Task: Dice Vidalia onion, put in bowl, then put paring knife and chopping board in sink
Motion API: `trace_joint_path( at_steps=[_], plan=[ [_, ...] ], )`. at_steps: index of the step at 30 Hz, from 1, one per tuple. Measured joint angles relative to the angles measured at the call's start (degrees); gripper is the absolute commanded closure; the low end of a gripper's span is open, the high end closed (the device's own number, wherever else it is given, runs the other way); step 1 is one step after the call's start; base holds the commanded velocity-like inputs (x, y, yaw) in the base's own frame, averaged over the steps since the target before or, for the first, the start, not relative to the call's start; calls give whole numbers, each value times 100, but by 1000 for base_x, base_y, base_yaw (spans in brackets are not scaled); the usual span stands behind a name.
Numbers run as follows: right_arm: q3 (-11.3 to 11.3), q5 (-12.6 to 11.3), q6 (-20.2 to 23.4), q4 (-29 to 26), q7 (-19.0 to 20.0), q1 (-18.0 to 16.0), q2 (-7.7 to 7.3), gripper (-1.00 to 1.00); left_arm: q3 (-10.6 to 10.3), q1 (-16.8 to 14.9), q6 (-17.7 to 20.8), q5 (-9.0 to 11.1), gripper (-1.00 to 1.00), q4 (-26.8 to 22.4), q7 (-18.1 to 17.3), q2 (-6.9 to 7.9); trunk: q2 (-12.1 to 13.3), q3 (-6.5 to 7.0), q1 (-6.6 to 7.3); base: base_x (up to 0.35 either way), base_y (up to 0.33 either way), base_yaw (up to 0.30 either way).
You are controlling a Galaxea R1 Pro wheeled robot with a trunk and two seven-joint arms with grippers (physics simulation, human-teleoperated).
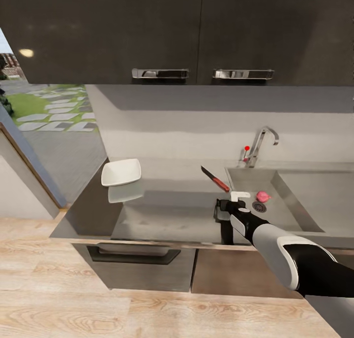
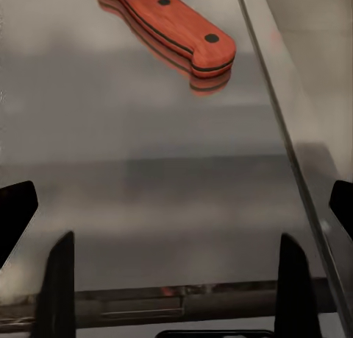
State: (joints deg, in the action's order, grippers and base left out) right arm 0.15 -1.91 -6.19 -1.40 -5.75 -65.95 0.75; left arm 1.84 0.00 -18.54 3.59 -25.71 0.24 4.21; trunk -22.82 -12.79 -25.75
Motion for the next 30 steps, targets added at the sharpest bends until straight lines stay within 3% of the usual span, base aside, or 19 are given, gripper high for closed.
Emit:
trace_joint_path(
  at_steps=[30],
  plan=[
    [1, 0, 0, 0, 1, 0, -7, -100, -3, 0, -8, 0, -100, 1, 0, 0, 0, 270, 0, 0, 0, -31]
  ],
)
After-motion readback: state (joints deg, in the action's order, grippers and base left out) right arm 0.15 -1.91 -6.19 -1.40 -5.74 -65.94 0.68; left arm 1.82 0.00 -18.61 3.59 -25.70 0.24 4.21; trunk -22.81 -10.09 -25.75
